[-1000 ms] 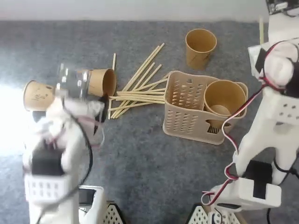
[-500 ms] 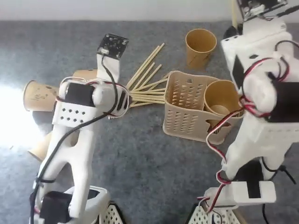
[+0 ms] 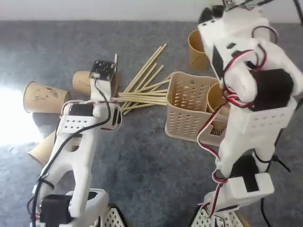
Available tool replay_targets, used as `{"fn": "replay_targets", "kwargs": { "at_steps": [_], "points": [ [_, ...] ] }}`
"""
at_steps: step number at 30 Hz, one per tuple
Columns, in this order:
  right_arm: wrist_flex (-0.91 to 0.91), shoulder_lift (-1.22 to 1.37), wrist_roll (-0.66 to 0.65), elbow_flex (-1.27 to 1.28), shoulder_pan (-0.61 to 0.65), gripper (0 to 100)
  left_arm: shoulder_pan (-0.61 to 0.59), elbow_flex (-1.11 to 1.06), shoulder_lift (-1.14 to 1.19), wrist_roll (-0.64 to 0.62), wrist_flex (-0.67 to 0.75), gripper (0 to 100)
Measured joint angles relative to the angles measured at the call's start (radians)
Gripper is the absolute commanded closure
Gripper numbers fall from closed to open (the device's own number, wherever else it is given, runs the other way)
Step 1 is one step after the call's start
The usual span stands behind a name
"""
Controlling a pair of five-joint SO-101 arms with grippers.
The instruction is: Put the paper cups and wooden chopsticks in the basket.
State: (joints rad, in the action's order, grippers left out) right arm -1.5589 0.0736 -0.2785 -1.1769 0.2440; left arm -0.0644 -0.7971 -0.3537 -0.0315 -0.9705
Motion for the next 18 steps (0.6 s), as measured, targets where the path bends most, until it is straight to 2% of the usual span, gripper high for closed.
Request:
{"fn": "replay_targets", "kwargs": {
  "at_steps": [7, 18],
  "points": [
    [0.054, 0.005, 0.031, 0.0, 0.038, 99.3, 0.009, -0.222, 0.002, -0.003, 0.267, 83],
    [0.063, 0.005, 0.215, 0.025, 0.072, 99.3, 0.017, -0.239, -0.002, -0.009, 0.287, 83]
  ]
}}
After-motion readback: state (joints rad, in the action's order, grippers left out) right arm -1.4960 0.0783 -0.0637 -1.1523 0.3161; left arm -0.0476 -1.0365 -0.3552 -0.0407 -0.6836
